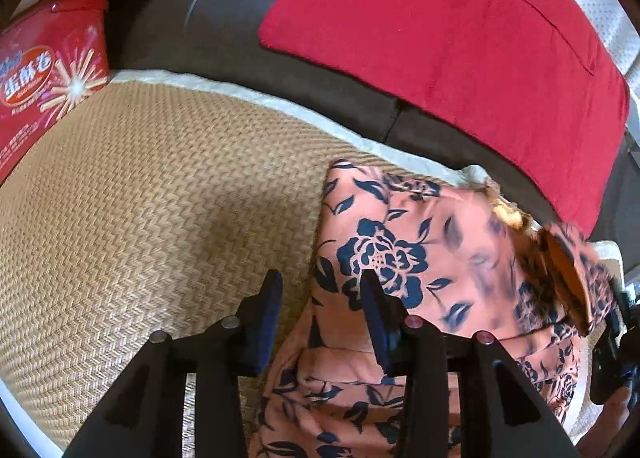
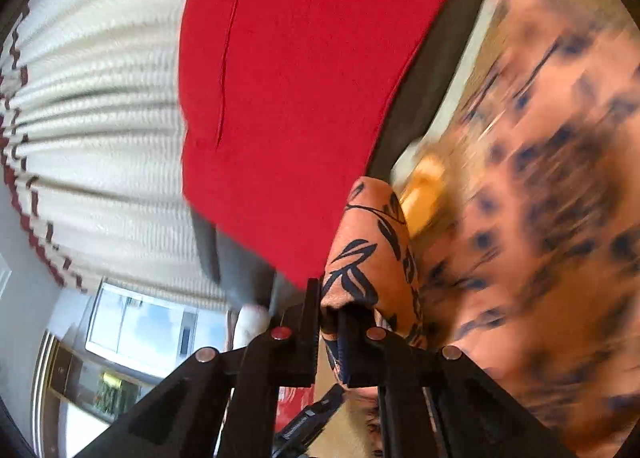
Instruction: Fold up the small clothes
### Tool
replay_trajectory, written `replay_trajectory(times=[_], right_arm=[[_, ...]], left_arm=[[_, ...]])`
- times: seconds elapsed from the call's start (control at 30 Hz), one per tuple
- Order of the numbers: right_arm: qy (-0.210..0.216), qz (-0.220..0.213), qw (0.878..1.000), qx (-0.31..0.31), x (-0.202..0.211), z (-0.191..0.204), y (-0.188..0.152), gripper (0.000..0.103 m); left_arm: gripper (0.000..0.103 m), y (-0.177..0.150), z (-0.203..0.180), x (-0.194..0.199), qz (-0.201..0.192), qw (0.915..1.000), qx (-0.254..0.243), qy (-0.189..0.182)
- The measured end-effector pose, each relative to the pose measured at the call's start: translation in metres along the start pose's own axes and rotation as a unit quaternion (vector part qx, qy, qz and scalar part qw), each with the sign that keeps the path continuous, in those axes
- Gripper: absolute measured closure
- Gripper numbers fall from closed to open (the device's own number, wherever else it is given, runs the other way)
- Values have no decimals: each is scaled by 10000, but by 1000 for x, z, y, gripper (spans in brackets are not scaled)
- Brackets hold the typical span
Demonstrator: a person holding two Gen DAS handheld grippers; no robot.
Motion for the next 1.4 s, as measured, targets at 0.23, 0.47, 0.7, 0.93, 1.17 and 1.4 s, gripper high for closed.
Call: replay_trajectory(times=[0.23,0.47,0.7,0.93,1.17,1.4], right_arm=[[-199,662,9808,-1822,49,-74,27,74],[-1910,508,9588,2040,61,-1,28,13],[-2590,710,8765,3995,1,15,-29,14],[-3428,1222,8292,4242,-48,-34,-40,72],[-3187,187,8895,3271,16,-20,26,95],[-3135,-240,9438,1020,79,-93,89,92]], left_arm=[[62,-26,-56,-19,202,9943,-1024,228],[62,-43,-64,-35,498,9911,-1145,453],[61,-45,-64,-39,538,9909,-1150,456],[62,-40,-63,-46,619,9911,-1116,375],[62,-28,-54,-39,442,9928,-1030,430],[62,-26,-56,-39,362,9902,-1215,587]])
Point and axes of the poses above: each gripper's, at about its wrist camera, not at the fingertips, and x roughly against the way its jaws point, z to its left, y to its top, the point moved 9 cm from there along -x, roughly the way its jaws point, and after that the axes turned 1 degree about -z, right-handed, at the moved point
